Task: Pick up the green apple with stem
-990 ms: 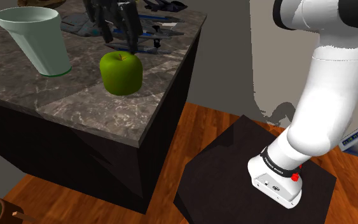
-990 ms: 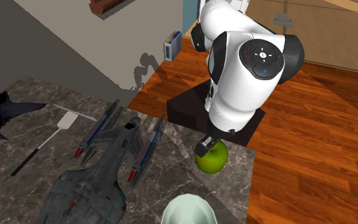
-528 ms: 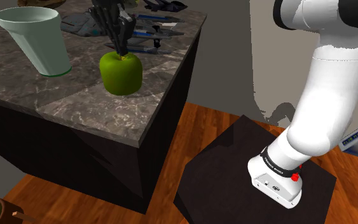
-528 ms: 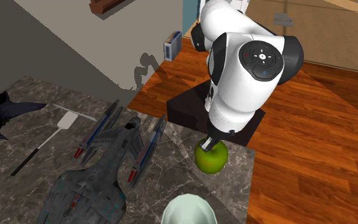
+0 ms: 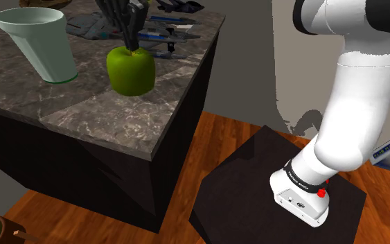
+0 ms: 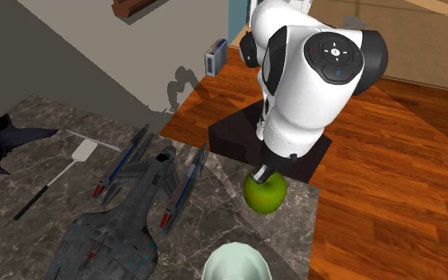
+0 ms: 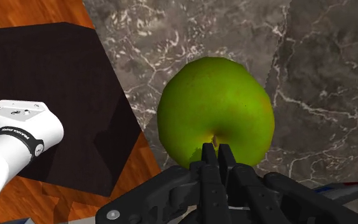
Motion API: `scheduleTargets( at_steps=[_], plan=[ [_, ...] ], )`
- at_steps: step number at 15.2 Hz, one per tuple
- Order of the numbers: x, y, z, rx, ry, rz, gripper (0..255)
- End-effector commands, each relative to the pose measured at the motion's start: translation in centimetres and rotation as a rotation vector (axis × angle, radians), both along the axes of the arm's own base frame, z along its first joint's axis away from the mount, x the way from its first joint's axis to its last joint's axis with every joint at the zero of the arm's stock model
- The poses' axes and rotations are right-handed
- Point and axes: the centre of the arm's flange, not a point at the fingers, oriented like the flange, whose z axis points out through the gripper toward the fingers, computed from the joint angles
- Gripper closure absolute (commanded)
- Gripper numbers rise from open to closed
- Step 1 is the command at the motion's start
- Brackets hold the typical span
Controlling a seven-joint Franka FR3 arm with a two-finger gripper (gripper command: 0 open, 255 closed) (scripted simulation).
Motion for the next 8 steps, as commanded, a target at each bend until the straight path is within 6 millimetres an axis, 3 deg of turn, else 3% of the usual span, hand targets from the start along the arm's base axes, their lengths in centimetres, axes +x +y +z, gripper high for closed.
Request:
scheduleTargets(
  at_steps=[1,8],
  plan=[
    [0.0,0.1,0.9,-0.001,0.0,0.0,255],
    [0.0,0.1,4.6,-0.001,0.0,0.0,255]
  ],
)
